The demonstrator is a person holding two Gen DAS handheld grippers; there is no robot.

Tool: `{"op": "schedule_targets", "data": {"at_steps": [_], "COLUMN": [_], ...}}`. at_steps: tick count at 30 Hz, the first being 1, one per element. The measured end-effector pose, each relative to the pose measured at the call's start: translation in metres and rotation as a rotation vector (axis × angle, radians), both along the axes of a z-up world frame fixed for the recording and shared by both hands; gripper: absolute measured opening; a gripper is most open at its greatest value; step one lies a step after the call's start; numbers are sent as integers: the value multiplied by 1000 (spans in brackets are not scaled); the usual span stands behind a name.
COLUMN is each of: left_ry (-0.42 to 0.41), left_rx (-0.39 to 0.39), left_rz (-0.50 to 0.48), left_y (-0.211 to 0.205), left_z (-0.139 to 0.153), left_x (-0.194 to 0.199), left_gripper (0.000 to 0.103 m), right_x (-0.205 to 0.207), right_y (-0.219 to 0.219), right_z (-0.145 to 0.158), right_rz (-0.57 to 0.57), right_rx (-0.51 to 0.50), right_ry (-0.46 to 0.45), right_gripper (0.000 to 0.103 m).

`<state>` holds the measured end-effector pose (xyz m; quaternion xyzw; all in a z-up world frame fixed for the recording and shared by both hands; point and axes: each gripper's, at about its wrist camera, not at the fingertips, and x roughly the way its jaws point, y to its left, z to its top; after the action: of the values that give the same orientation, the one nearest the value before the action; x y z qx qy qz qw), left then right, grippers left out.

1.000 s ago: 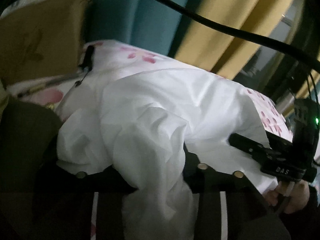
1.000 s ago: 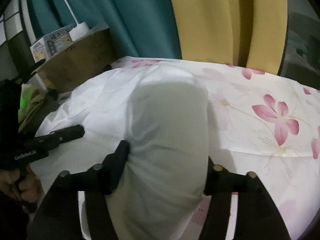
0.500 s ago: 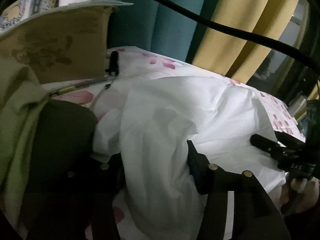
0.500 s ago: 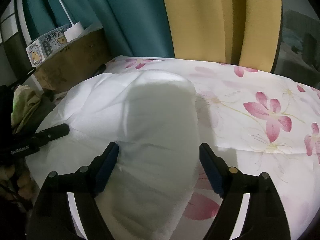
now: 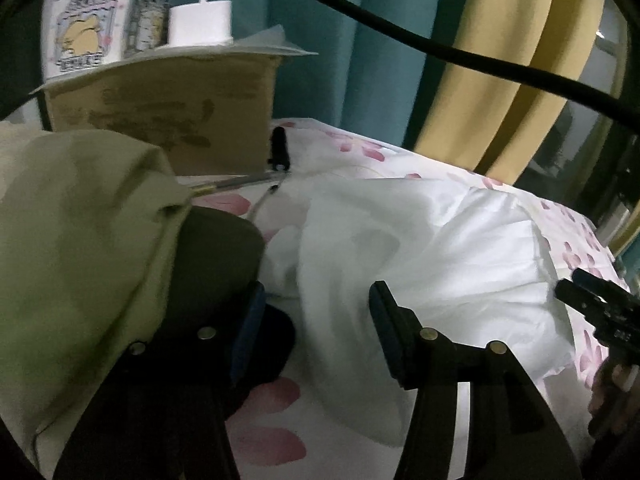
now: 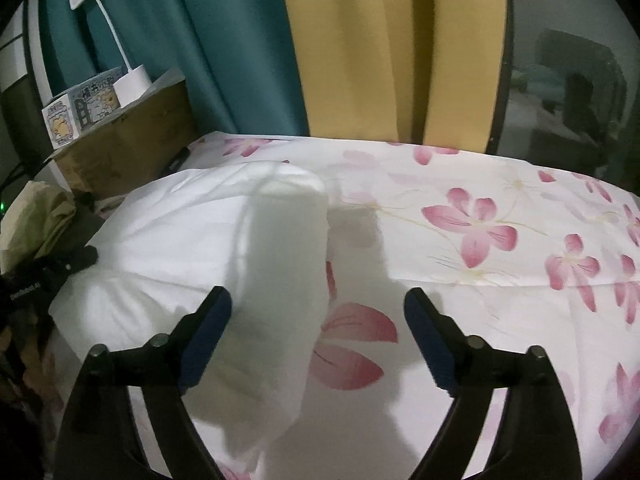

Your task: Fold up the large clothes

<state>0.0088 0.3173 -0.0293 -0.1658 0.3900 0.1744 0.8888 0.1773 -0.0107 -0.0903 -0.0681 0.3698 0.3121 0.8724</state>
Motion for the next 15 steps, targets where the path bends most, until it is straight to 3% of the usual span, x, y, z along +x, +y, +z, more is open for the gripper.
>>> {"op": "schedule_targets", "data": {"at_steps": [15], "left_ry": [-76], "left_rx": [26], "left_rz": [-54], "left_y": [-44], "left_z": [29], "left_x": [-31], "left_gripper": [57], "right_x": [-35], "right_y": [-43], "right_z": [14], "right_rz": [-41], "right_rx": [5], "right_ry": [-37], "right_gripper": [92]}}
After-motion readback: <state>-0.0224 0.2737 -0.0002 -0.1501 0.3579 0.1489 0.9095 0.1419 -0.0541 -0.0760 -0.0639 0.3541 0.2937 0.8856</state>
